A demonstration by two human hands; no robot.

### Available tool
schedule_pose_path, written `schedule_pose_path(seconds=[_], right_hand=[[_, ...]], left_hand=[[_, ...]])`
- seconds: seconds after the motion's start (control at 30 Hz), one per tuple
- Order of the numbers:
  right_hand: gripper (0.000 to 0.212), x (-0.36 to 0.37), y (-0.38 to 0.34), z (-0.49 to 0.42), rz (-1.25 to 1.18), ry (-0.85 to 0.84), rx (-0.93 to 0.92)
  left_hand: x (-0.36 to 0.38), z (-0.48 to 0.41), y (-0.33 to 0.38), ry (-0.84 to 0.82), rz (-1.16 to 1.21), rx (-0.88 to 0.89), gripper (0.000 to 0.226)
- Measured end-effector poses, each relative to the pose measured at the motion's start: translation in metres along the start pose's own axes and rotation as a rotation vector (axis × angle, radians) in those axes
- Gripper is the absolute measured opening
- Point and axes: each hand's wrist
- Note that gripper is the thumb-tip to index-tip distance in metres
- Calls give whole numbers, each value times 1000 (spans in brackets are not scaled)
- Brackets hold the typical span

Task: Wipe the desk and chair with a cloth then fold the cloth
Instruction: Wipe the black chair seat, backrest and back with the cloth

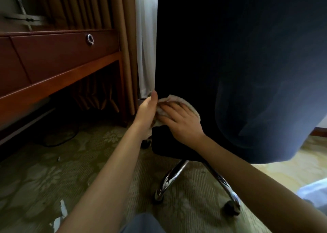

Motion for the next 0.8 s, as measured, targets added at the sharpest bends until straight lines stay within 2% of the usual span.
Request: schedule_pose_path(seconds=[0.1,0.2,0.3,0.4,0.5,0.63,0.8], right_hand=[[33,24,-22,20,-42,-102,-86],[34,42,-45,57,-96,-276,-192],[31,55,-52,98,-103,-427,-203],[25,48,-40,124,-76,-447,-182],[23,15,-25,129,-120,-320,-65],[26,-53,23,79,-140,8,51],[26,-160,120,-19,131,394,91]], left_hand=[[2,-1,1,9,-60,-25,18],[5,-6,-7,67,-44,-25,20],[6,-9,-12,91,-82,-33,27],[7,-14,-13,114,-79,-55,34],[11,-13,-17,135,-61,-59,36],[16,-13,-18,215,-90,-80,42],[12,-5,-7,206,-179,-75,51]])
Point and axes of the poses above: each hand's wrist, its own z-axis away from the middle knuckle, its own x-axis out of the palm, y = z × x, and after that the axes turned 6 degrees about -z, right-handed
